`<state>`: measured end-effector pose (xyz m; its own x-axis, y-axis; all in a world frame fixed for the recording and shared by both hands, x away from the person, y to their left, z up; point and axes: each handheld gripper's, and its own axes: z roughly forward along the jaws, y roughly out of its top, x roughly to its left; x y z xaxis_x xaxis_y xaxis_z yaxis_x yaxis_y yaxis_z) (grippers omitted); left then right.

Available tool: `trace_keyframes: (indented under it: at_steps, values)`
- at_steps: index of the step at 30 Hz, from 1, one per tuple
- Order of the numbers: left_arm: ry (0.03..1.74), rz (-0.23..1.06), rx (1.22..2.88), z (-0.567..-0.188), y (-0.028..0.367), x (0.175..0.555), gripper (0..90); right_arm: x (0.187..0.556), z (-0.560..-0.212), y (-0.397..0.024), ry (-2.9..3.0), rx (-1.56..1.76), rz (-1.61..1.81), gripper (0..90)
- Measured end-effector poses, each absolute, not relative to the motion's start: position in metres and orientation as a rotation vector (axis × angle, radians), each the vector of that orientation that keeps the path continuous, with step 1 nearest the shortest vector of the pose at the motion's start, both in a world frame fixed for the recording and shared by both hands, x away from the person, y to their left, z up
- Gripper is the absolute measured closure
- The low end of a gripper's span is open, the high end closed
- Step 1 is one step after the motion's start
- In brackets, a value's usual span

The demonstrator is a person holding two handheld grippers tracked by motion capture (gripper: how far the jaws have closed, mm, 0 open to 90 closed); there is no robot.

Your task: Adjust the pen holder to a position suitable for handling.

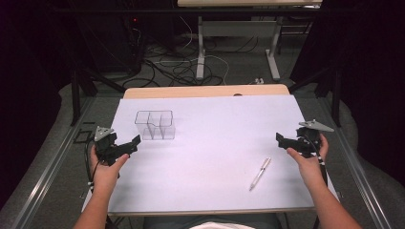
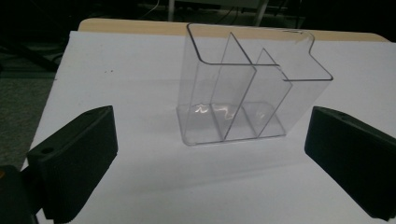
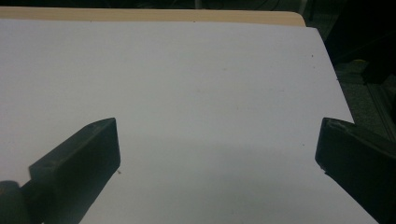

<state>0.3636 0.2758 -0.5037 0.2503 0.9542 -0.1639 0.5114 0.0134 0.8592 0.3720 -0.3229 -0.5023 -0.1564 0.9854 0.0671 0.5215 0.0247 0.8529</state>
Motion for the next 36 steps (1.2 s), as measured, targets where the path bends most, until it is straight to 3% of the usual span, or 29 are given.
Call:
trace_keyframes:
  at_steps: [13, 18, 22, 33, 36]
  values:
    - [1.429, 0.703, 1.623, -0.492, 0.276, 0.37, 19.9, 0.368, -0.505, -0.326, 1.739, 1.545, 1.032, 1.1]
    - [1.452, 0.74, 1.625, -0.478, 0.273, 0.376, 34.6, 0.369, -0.506, -0.324, 1.736, 1.566, 1.033, 2.2]
    - [1.458, 0.741, 1.617, -0.467, 0.272, 0.382, 39.6, 0.37, -0.507, -0.323, 1.741, 1.566, 1.036, 2.9]
    - [1.509, 0.761, 1.645, -0.446, 0.266, 0.404, 39.4, 0.37, -0.508, -0.321, 1.751, 1.574, 1.041, 4.4]
    - [1.51, 0.749, 1.651, -0.443, 0.264, 0.411, 43.9, 0.37, -0.509, -0.321, 1.747, 1.575, 1.046, 4.9]
